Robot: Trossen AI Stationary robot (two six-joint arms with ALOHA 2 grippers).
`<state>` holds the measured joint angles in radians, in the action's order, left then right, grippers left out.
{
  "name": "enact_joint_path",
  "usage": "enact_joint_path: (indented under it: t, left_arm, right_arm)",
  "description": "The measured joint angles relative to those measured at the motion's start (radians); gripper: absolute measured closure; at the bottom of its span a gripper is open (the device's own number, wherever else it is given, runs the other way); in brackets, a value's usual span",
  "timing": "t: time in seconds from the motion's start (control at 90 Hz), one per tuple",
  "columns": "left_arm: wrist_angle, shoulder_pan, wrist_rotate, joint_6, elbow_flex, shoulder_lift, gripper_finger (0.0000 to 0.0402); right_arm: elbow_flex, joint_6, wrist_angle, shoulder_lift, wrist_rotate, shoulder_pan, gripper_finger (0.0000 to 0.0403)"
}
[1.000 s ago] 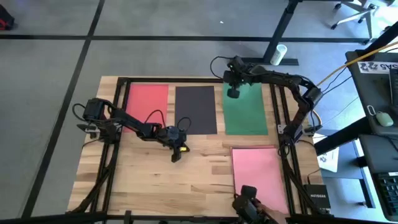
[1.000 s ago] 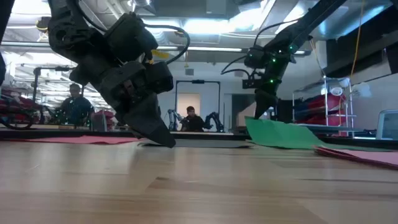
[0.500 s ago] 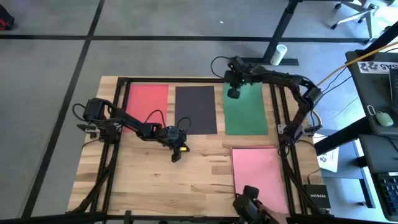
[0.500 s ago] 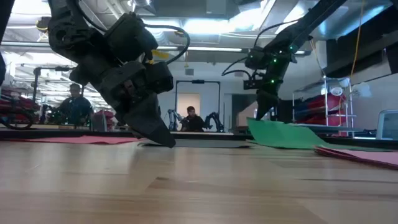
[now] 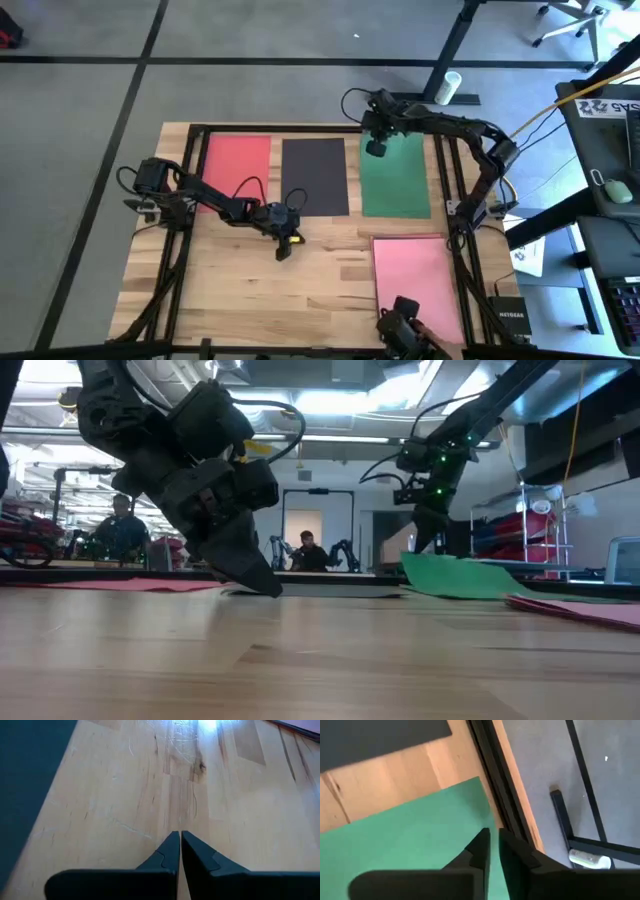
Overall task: Organize paper
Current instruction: Stack the green paper on the other green paper at the top right of the table, then move the pink paper to the bottom left of the table
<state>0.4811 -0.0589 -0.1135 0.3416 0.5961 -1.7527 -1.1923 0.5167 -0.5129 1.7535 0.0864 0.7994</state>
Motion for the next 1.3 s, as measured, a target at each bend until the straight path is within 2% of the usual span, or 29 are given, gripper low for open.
enact_joint_path:
  t: [0.233,0.444,0.722,1.056,1.3]
  left_arm:
    - [0.0,0.0,0.0,0.0,0.0,0.0,0.0402]
    - [0.0,0.0,0.0,0.0,0.0,0.0,0.0402]
    - [0.0,0.0,0.0,-0.021,0.0,0.0,0.0402]
    - [0.0,0.0,0.0,-0.027,0.0,0.0,0.0402]
    - [-0.001,0.0,0.0,-0.043,0.0,0.0,0.0402]
  right_arm:
    - [0.0,-0.012,0.02,0.0,0.001,0.0,0.0335]
    - [0.0,-0.013,0.005,0.0,0.035,0.0,0.0331]
    - [0.0,-0.04,-0.258,-0.001,0.012,-0.06,0.0331]
    - [0.0,-0.184,-0.538,-0.002,-0.194,-0.262,0.0331]
    - [0.0,-0.208,-0.643,-0.002,-0.45,-0.475,0.0331]
